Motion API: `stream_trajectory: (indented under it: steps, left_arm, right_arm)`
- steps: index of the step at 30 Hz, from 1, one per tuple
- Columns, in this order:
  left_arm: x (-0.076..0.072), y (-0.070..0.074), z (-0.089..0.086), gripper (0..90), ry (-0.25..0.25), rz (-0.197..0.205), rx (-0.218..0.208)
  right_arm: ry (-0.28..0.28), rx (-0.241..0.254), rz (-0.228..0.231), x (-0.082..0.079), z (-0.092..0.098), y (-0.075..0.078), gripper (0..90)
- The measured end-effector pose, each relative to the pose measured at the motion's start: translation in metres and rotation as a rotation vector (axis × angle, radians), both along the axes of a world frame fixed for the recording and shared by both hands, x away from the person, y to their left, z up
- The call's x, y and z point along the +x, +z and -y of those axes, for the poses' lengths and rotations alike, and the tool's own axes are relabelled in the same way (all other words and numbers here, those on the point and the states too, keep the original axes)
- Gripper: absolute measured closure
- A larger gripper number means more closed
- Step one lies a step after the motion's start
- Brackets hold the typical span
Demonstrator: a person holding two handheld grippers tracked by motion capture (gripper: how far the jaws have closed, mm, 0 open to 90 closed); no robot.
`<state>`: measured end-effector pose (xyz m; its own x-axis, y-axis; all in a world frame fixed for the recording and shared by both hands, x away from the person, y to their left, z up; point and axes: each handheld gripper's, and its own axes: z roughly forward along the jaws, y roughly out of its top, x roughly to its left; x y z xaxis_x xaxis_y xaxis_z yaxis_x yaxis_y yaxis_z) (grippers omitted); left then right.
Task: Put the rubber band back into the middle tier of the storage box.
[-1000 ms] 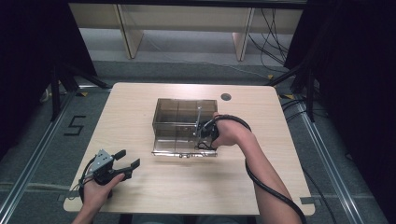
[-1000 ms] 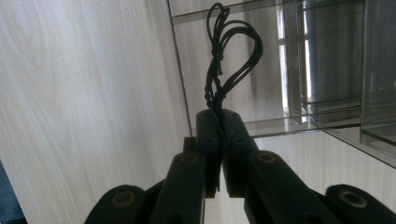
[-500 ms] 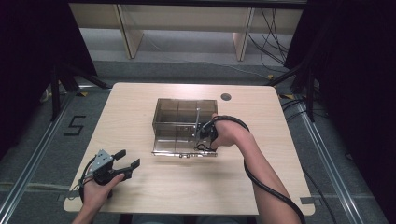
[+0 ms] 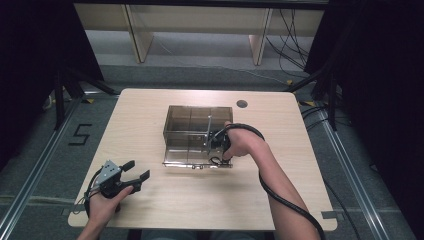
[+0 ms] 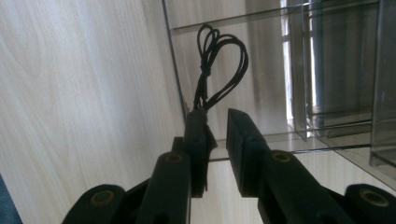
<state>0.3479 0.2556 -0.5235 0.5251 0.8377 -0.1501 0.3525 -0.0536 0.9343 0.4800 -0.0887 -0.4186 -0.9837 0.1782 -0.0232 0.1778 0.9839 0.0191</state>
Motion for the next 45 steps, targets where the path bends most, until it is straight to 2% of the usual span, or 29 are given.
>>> stream_trajectory:
  steps: [2, 3, 5, 6, 7, 9, 10, 14, 15, 20, 25, 27, 29, 30, 31, 34, 36, 37, 41, 43, 44, 45]
  left_arm:
    - [0.0, 0.0, 0.0, 24.0, 0.0, 0.0, 0.002]
    - [0.0, 0.0, 0.0, 24.0, 0.0, 0.001, 0.003]
    - [0.0, 0.0, 0.0, 24.0, 0.0, 0.001, 0.002]
    - [0.0, 0.0, 0.0, 24.0, 0.0, 0.0, 0.001]
    - [0.0, 0.0, 0.0, 24.0, 0.0, 0.0, 0.001]
    - [0.0, 0.0, 0.0, 24.0, 0.0, 0.0, 0.001]
    - [0.0, 0.0, 0.0, 24.0, 0.001, 0.0, 0.002]
    - [0.0, 0.0, 0.0, 24.0, 0.001, 0.0, 0.003]
    - [0.0, 0.0, 0.0, 24.0, 0.0, 0.0, 0.002]
    - [0.0, 0.0, 0.0, 23.9, 0.001, -0.002, 0.004]
    - [0.0, 0.0, 0.001, 24.0, 0.0, -0.001, 0.006]
    - [0.0, 0.0, 0.001, 24.0, -0.004, 0.002, 0.009]
    - [0.0, 0.0, 0.001, 24.0, 0.001, -0.001, 0.007]
    - [0.0, 0.0, 0.001, 24.0, 0.001, -0.003, 0.007]
    - [0.0, 0.0, 0.001, 24.0, 0.002, -0.005, 0.006]
    - [0.0, 0.0, 0.001, 23.8, 0.0, -0.002, 0.007]
    - [0.001, 0.0, 0.001, 23.8, -0.002, 0.0, 0.007]
    - [0.001, 0.0, 0.001, 23.8, -0.002, 0.0, 0.007]
    - [0.0, 0.0, 0.001, 23.8, -0.002, -0.002, 0.01]
    - [0.0, 0.0, 0.001, 23.8, -0.003, 0.0, 0.008]
    - [0.0, 0.0, 0.001, 23.8, -0.001, -0.002, 0.01]
    - [0.0, 0.0, 0.001, 23.8, -0.002, 0.0, 0.007]
  right_arm:
    - [0.022, 0.003, 0.004, 0.001, -0.001, 0.0, 76.0]
    - [-0.008, 0.001, 0.005, -0.001, 0.0, 0.0, 75.4]
    - [-0.006, 0.003, 0.004, 0.0, 0.0, 0.001, 74.7]
    - [0.018, 0.006, 0.013, 0.0, 0.0, 0.002, 72.7]
    - [-0.03, 0.0, 0.005, -0.002, 0.001, 0.004, 71.5]
    - [-0.037, 0.016, 0.007, -0.003, 0.001, 0.004, 69.7]
    - [-0.025, 0.025, 0.019, -0.003, 0.002, 0.005, 65.2]
    - [-0.031, 0.01, 0.027, -0.006, 0.002, 0.009, 63.0]
    - [-0.009, 0.017, 0.029, -0.006, 0.003, 0.009, 61.5]
    - [-0.032, 0.015, 0.035, -0.014, 0.005, 0.012, 56.2]
    - [-0.02, 0.021, 0.053, -0.019, 0.009, 0.016, 55.0]
    - [-0.026, 0.02, 0.045, -0.022, 0.01, 0.017, 54.6]
    - [-0.033, 0.019, 0.046, -0.024, 0.011, 0.018, 54.7]
    - [-0.008, 0.027, 0.057, -0.024, 0.012, 0.018, 54.7]
    - [-0.021, 0.024, 0.05, -0.026, 0.012, 0.018, 54.6]
    - [-0.009, 0.037, 0.048, -0.031, 0.014, 0.017, 54.2]
    - [-0.022, 0.044, 0.037, -0.034, 0.016, 0.017, 54.2]
    - [-0.021, 0.027, 0.053, -0.037, 0.017, 0.018, 54.0]
    - [-0.002, 0.031, 0.055, -0.04, 0.022, 0.017, 53.8]
    - [-0.016, 0.031, 0.051, -0.042, 0.024, 0.017, 53.8]
    - [0.002, 0.04, 0.058, -0.042, 0.025, 0.016, 53.9]
    - [-0.024, 0.042, 0.06, -0.045, 0.028, 0.015, 53.9]
